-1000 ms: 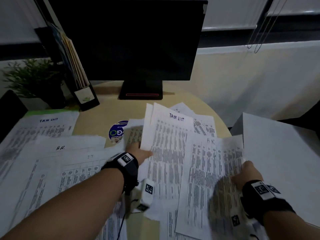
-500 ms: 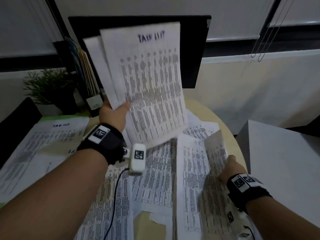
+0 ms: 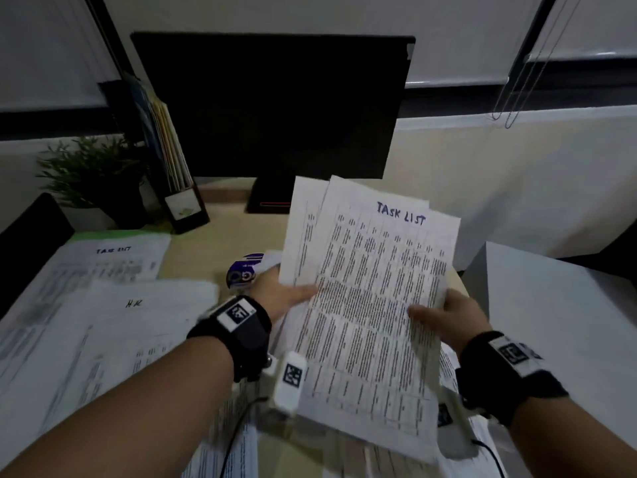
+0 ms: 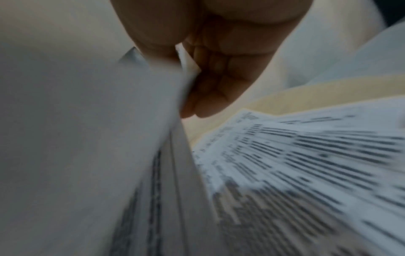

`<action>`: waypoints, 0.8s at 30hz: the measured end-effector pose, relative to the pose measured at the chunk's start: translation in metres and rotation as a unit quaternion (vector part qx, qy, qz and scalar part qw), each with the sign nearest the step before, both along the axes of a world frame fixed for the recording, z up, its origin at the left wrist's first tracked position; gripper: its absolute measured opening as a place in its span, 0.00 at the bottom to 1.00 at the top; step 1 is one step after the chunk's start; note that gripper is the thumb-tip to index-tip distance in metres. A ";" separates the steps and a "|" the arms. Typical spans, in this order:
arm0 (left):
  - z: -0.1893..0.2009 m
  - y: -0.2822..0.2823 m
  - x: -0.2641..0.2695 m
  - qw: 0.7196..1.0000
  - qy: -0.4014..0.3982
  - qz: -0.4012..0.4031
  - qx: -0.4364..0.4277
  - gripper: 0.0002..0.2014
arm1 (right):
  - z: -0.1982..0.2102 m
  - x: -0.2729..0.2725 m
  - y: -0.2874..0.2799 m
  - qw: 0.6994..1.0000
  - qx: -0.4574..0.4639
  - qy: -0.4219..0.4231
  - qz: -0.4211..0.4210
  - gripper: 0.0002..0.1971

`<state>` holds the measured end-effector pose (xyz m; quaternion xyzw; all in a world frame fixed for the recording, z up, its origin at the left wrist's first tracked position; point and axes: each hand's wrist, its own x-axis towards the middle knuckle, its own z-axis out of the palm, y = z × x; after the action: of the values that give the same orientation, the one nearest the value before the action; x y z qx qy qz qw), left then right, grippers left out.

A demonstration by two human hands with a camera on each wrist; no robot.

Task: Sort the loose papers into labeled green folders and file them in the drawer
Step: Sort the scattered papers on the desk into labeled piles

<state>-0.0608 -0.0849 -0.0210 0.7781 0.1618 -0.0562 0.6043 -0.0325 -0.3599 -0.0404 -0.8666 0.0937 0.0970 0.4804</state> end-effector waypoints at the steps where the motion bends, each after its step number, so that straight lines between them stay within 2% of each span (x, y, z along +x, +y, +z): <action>1: -0.012 -0.001 -0.001 1.000 0.014 -0.004 0.011 0.12 | -0.006 -0.001 -0.005 0.999 -0.039 0.001 -0.004 0.07; 2: -0.020 -0.001 -0.002 0.999 0.027 -0.003 0.021 0.12 | -0.016 -0.001 -0.014 0.997 -0.074 0.010 -0.019 0.06; 5: -0.047 0.008 -0.005 0.994 0.093 -0.011 0.048 0.25 | -0.037 -0.004 -0.044 0.988 -0.139 0.043 -0.051 0.10; 8: -0.062 0.017 -0.012 0.983 0.137 -0.056 0.112 0.19 | -0.054 -0.010 -0.066 0.988 -0.097 0.085 -0.083 0.13; 11: -0.071 0.018 -0.015 0.979 0.142 -0.061 0.134 0.15 | -0.064 -0.013 -0.073 0.988 -0.069 0.102 -0.090 0.12; 13: -0.074 0.013 -0.016 0.986 0.128 -0.042 0.101 0.13 | -0.069 -0.015 -0.070 0.990 -0.034 0.103 -0.095 0.10; 15: -0.070 0.002 -0.019 0.992 0.119 -0.030 0.017 0.10 | -0.070 -0.017 -0.057 0.991 -0.011 0.105 -0.079 0.07; 18: -0.065 -0.017 -0.021 0.980 0.147 -0.067 -0.117 0.09 | -0.064 -0.020 -0.032 0.994 0.022 0.091 -0.050 0.09; 20: -0.061 -0.023 -0.017 0.976 0.161 -0.102 -0.106 0.08 | -0.057 -0.020 -0.021 0.996 0.050 0.066 -0.042 0.10; 22: -0.057 -0.025 -0.011 0.974 0.166 -0.126 -0.090 0.07 | -0.053 -0.015 -0.016 0.992 0.086 0.068 -0.058 0.04; 23: -0.057 -0.024 -0.008 0.972 0.173 -0.139 -0.081 0.11 | -0.052 -0.013 -0.014 0.989 0.102 0.083 -0.067 0.02; 24: -0.058 -0.022 -0.003 0.973 0.170 -0.147 -0.049 0.14 | -0.056 -0.011 -0.014 0.988 0.096 0.100 -0.069 0.07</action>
<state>-0.0638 -0.1074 -0.0786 0.7420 0.1429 -0.2835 0.5905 -0.0430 -0.3738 -0.0962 -0.7939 0.1915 0.1586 0.5549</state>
